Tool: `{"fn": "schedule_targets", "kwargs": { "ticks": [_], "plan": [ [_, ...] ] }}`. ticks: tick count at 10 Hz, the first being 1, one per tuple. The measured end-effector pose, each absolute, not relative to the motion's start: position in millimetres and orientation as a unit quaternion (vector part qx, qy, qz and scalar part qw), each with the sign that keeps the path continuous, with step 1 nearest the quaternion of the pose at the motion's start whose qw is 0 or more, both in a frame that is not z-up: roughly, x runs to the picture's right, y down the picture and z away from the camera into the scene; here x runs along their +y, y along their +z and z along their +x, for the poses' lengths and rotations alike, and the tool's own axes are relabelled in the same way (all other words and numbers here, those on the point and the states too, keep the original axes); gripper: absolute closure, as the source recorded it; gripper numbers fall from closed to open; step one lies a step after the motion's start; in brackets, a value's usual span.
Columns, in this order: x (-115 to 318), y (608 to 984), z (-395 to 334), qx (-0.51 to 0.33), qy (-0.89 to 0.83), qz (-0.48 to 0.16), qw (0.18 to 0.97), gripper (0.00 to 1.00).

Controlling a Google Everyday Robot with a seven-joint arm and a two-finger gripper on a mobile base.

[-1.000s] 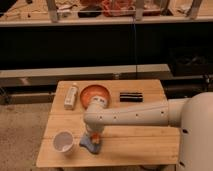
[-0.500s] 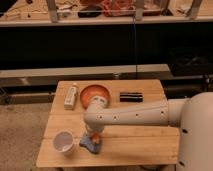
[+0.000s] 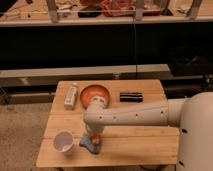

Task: Place the pepper on the white sponge

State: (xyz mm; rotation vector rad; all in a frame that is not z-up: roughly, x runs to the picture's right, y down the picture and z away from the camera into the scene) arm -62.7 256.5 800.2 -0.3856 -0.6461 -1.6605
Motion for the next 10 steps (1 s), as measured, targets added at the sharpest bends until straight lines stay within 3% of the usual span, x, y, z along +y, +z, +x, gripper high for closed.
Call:
{"fn": "schedule_targets", "kwargs": {
  "ticks": [10],
  "plan": [
    [257.2, 802.3, -62.1, -0.255, -0.714, -0.188, 0.624, 0.2]
  ]
}}
